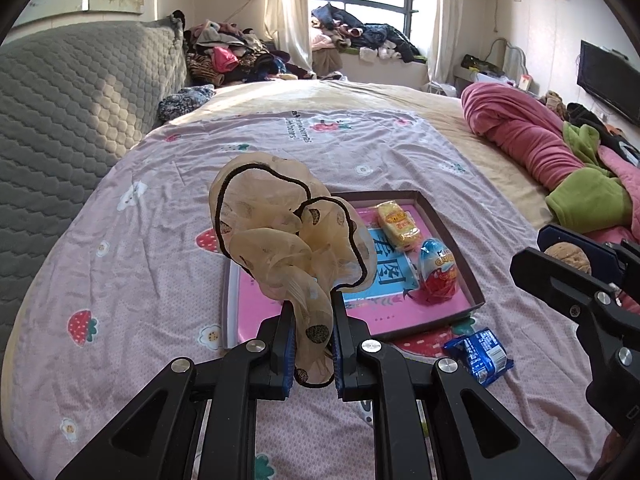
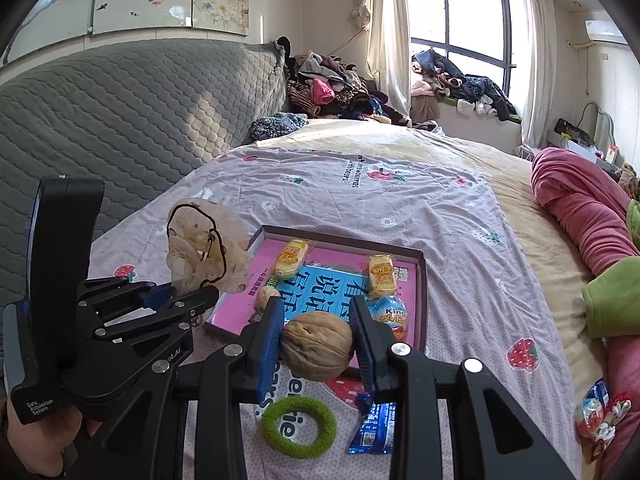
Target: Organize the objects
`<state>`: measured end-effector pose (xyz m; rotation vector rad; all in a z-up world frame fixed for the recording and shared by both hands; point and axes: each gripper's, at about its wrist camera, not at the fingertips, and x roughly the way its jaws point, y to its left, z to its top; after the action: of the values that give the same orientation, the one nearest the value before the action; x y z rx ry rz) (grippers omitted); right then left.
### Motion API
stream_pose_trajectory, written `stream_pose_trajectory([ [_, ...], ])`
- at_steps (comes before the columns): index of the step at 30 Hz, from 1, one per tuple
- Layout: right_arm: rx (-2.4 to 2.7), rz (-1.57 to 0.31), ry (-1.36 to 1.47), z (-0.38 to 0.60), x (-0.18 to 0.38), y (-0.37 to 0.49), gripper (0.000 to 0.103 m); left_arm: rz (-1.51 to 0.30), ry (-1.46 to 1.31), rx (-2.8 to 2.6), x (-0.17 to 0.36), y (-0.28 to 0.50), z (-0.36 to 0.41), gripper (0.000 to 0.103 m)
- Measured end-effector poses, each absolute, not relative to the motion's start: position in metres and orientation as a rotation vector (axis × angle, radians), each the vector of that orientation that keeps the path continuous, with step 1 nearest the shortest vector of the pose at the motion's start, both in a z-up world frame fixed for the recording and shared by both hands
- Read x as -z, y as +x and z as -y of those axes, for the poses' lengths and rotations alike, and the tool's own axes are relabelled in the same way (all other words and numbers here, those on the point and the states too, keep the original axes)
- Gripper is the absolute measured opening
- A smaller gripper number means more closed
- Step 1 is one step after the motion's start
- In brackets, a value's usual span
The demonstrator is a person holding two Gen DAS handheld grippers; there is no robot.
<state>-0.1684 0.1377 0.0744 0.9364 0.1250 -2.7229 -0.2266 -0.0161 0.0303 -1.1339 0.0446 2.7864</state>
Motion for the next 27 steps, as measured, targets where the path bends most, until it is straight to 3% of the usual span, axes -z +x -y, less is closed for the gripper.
stream_pose_trajectory([
  [27,2.708,-0.127,0.998,-0.131,-0.042,-0.224,0.034,-0.040,-1.233,-2.762,0.021,-0.276,0.026,0.015],
])
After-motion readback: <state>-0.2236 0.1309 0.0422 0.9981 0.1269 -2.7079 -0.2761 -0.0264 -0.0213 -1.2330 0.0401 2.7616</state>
